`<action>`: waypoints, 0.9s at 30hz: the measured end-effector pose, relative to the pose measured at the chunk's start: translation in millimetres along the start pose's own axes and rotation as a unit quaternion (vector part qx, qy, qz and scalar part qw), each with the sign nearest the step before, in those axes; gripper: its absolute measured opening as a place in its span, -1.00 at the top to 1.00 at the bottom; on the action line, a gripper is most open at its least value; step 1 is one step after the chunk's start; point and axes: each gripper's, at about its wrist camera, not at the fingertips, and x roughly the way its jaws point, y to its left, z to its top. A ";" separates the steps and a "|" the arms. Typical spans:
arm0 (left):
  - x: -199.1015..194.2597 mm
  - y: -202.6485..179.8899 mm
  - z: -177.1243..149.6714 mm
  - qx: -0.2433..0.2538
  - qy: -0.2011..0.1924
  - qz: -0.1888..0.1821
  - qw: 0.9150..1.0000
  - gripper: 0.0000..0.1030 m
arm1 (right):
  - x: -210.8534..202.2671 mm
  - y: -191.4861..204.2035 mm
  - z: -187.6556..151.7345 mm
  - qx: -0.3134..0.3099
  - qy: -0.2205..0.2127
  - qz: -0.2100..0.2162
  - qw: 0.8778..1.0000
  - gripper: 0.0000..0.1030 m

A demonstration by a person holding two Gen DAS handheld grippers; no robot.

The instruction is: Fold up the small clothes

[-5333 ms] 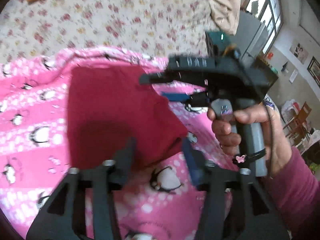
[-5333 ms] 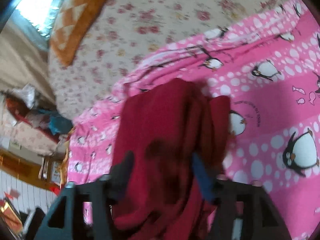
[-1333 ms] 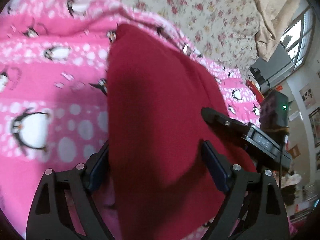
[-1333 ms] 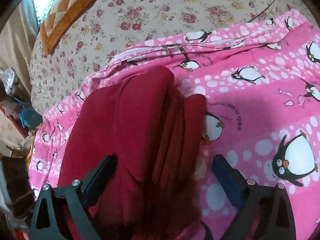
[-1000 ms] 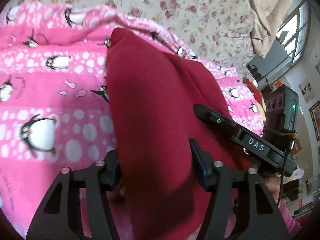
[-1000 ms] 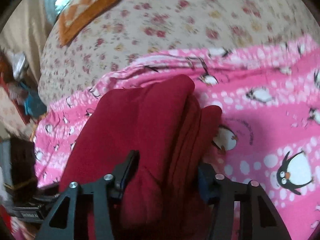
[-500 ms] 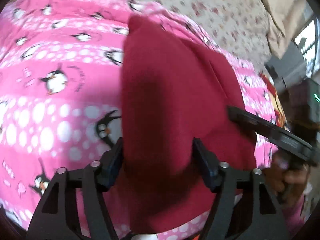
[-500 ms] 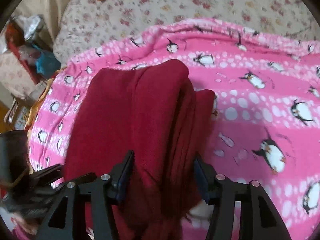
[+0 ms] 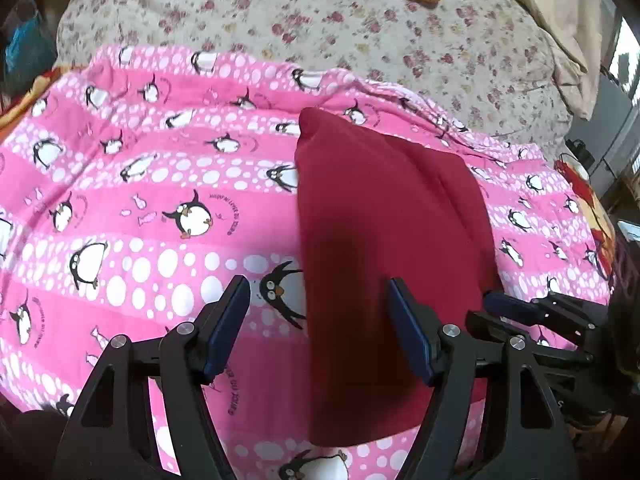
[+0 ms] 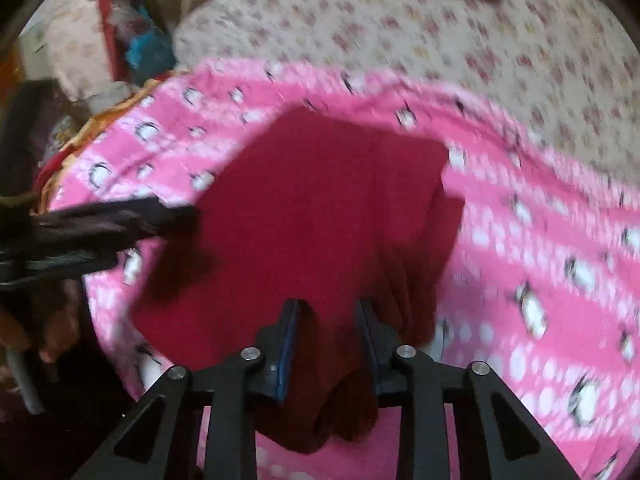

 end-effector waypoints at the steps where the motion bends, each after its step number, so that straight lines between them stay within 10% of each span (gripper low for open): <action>1: -3.7 -1.5 -1.3 0.002 -0.007 0.000 1.000 -0.37 | -0.8 -2.2 -4.7 0.009 -0.004 0.007 1.000 0.47; 6: -18.7 -9.1 -2.3 0.006 -0.036 0.012 0.999 -0.37 | -25.5 0.5 -2.9 0.019 -0.033 0.005 0.999 0.45; 9: -25.9 -12.5 -3.0 0.010 -0.043 0.015 0.999 -0.37 | -46.1 3.1 -4.4 0.036 -0.071 -0.003 0.997 -0.03; 25: -63.9 -25.0 -13.4 0.039 -0.105 0.061 0.992 -0.37 | -78.3 14.5 -4.5 0.077 -0.118 -0.014 0.990 -0.06; 27: -65.4 -25.9 -14.4 0.039 -0.106 0.064 0.992 -0.37 | -81.4 18.8 -5.1 0.074 -0.128 -0.023 0.989 -0.38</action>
